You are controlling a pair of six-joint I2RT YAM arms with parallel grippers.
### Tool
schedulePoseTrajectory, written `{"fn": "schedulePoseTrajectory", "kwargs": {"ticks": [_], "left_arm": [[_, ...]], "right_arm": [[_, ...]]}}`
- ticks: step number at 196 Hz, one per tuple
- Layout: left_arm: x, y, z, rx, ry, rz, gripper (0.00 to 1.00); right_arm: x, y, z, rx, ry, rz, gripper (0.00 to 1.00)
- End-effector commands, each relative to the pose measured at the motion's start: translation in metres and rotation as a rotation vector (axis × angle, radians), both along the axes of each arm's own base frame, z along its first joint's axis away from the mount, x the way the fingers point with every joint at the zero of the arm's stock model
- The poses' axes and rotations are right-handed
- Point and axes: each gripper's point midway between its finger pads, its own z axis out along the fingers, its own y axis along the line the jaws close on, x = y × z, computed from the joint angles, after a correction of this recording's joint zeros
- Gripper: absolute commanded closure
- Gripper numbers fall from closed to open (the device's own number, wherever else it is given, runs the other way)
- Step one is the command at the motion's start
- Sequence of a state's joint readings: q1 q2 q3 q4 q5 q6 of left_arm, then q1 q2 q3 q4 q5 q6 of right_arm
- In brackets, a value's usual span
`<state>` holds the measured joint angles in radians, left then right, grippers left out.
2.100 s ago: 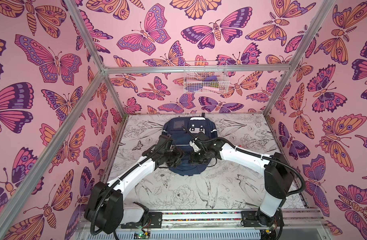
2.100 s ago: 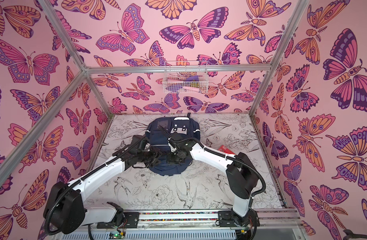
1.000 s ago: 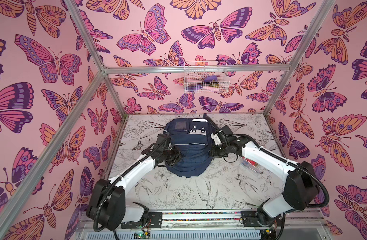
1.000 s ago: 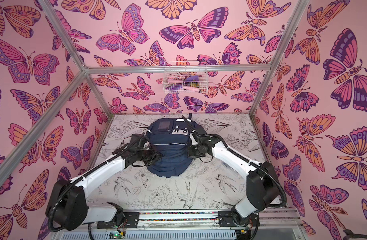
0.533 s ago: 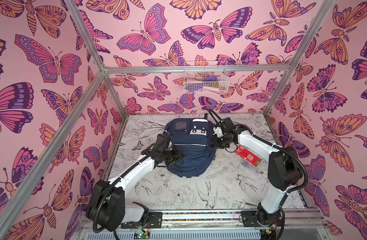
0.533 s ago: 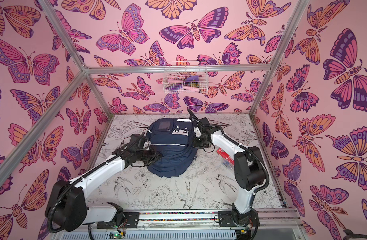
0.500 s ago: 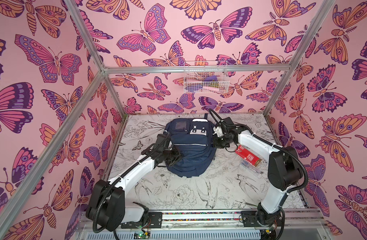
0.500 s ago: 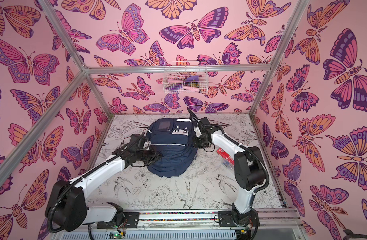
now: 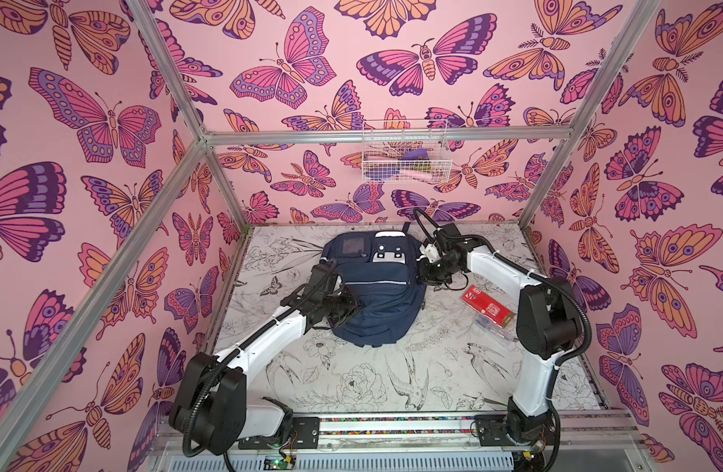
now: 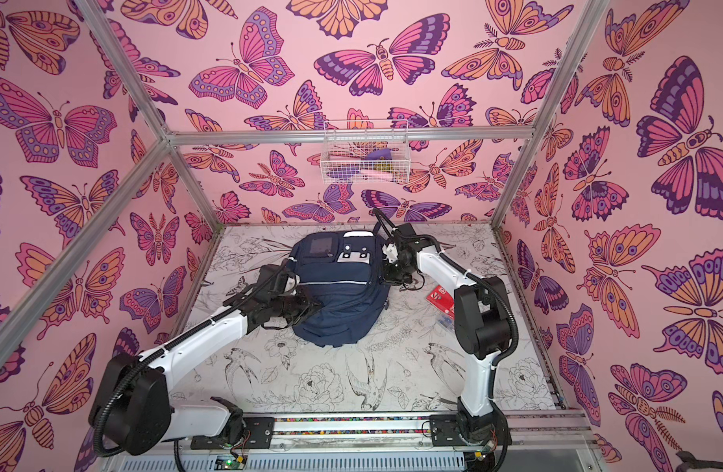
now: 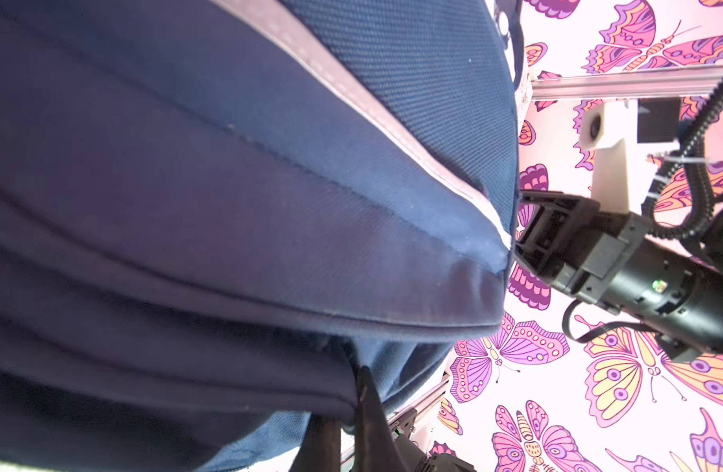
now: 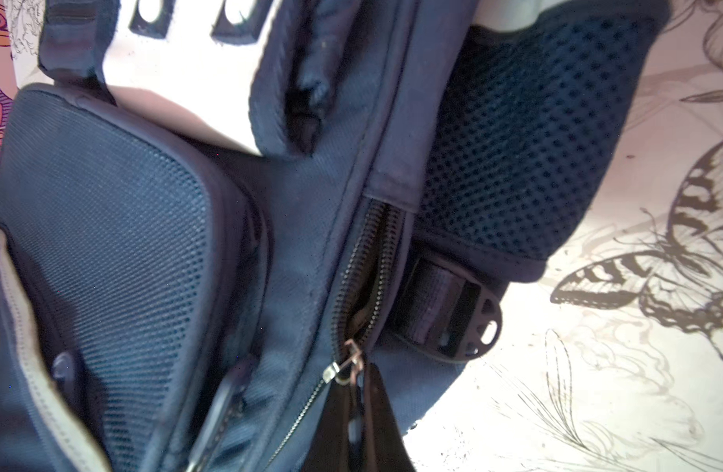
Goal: Pack the student bag
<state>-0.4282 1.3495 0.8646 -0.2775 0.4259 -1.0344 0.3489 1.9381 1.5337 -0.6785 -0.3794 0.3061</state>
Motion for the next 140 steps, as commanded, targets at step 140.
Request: {"fn": "schedulePoseTrajectory", "kwargs": {"ticks": [140], "left_arm": [[-0.045, 0.073, -0.009, 0.246, 0.091, -0.081, 1.00]], "right_arm": [[0.039, -0.061, 0.012, -0.345, -0.287, 0.113, 1.00]]}}
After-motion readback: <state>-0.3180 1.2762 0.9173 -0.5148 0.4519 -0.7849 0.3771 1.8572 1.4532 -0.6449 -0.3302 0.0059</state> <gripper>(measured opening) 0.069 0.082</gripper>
